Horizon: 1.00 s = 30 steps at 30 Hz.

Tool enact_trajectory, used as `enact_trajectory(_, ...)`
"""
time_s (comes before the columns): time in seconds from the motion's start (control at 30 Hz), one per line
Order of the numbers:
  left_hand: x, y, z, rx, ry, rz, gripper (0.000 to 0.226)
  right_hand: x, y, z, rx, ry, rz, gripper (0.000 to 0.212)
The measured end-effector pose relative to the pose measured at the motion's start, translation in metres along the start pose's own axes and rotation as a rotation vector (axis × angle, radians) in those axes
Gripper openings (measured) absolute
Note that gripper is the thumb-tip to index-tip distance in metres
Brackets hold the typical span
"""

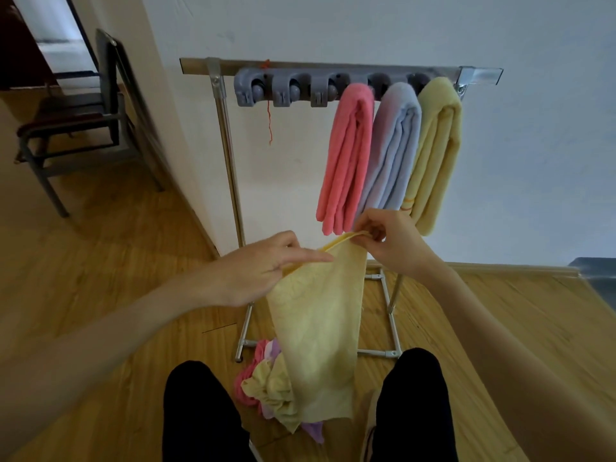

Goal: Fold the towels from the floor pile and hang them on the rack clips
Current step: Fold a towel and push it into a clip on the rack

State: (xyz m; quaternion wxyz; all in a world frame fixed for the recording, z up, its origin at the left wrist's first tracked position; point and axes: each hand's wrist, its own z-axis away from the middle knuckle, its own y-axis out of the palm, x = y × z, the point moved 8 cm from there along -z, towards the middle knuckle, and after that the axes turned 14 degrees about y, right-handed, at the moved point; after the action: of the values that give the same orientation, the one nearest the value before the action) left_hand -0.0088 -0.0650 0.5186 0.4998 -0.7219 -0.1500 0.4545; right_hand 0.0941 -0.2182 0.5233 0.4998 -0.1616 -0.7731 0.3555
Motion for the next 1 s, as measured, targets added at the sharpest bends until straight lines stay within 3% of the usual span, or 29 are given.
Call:
enact_trajectory(0.07,-0.003,0.012,-0.001,0.098,0.001,-0.04,0.062,0.004,0.002,-0.001,0.016,-0.002,0.018,0.008)
enact_trajectory(0.27,-0.013,0.023,0.0,0.319,0.054,-0.091,0.048,0.019,0.012,0.001,0.056,-0.047,0.042,0.009)
enact_trajectory(0.43,-0.025,0.032,0.0,0.41,0.198,-0.192,0.049,0.025,0.022,0.006,0.083,-0.086,0.062,0.009)
enact_trajectory(0.53,-0.031,0.029,-0.005,0.346,0.261,-0.284,0.035,0.026,0.023,0.007,0.072,-0.084,0.045,0.009)
enact_trajectory(0.67,-0.055,0.017,-0.001,0.072,0.525,-0.514,0.008,0.02,0.019,0.009,0.055,-0.05,-0.004,0.007)
enact_trajectory(0.77,-0.067,0.025,0.001,0.058,0.651,-0.653,0.007,0.017,0.02,0.01,0.08,-0.044,-0.031,0.009)
enact_trajectory(0.9,-0.066,0.029,-0.008,0.072,0.658,-0.672,0.015,0.017,0.018,0.013,0.093,-0.02,-0.088,0.011)
enact_trajectory(0.97,-0.053,0.02,-0.014,-0.014,0.546,-0.666,0.005,0.018,0.014,0.015,0.108,0.007,-0.138,0.012)
enact_trajectory(1.0,-0.047,0.013,-0.016,-0.064,0.473,-0.639,0.016,0.019,0.012,0.016,0.124,0.02,-0.167,0.011)
